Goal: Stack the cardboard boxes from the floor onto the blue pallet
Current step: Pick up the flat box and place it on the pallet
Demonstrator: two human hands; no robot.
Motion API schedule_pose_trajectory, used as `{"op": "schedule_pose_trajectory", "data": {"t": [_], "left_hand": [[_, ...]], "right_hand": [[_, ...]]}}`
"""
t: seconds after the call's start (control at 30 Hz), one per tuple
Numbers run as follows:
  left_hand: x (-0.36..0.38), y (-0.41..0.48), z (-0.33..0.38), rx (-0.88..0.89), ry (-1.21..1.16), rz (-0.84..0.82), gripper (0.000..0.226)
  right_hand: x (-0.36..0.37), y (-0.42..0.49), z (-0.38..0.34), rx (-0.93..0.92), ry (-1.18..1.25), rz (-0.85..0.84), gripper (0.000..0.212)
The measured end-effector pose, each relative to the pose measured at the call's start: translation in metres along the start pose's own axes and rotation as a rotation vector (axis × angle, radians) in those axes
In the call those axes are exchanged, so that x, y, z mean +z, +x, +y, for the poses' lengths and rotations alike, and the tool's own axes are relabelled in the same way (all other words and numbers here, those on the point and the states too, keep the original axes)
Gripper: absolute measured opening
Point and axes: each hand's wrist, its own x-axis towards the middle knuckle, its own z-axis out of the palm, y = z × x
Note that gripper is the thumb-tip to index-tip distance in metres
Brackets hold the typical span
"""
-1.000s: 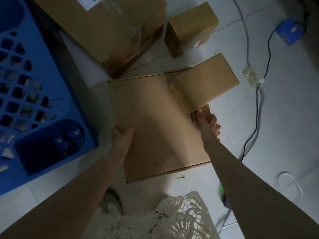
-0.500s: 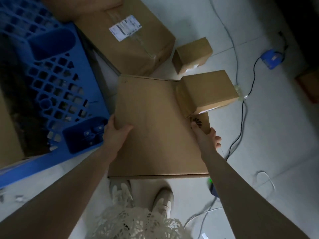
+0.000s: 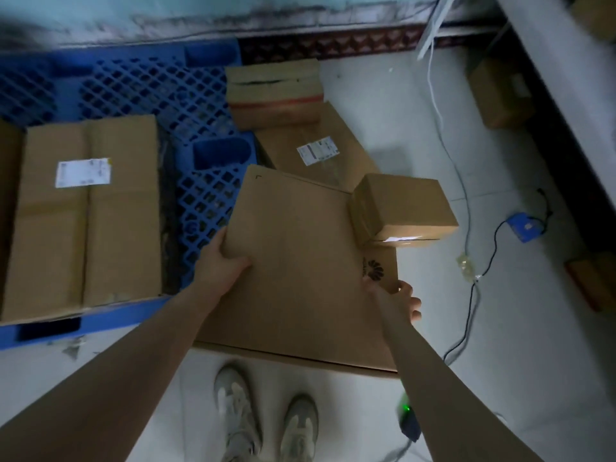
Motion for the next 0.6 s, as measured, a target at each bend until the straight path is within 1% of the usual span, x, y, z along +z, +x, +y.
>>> {"op": "schedule_pose_trajectory", "data": {"t": [0.4,0.5,0.6], "left_hand": [[-0.079,0.011,-0.029,-0.003,-0.070,0.049,0.082],[-0.097,0.020,-0.036,-0.008,-0.128,0.031,0.083],[-0.121,0.030,-0.039,0.016,-0.159,0.006,0.084]], "right_hand": [[0.060,-0.042,-0.032,-0.035,-0.104,0.030,0.081],[0.075,-0.054,-0.045,-0.040,-0.122,0.055,0.077],[0.089,-0.071,-0.056,-0.059,-0.089,0.062,0.076]]}}
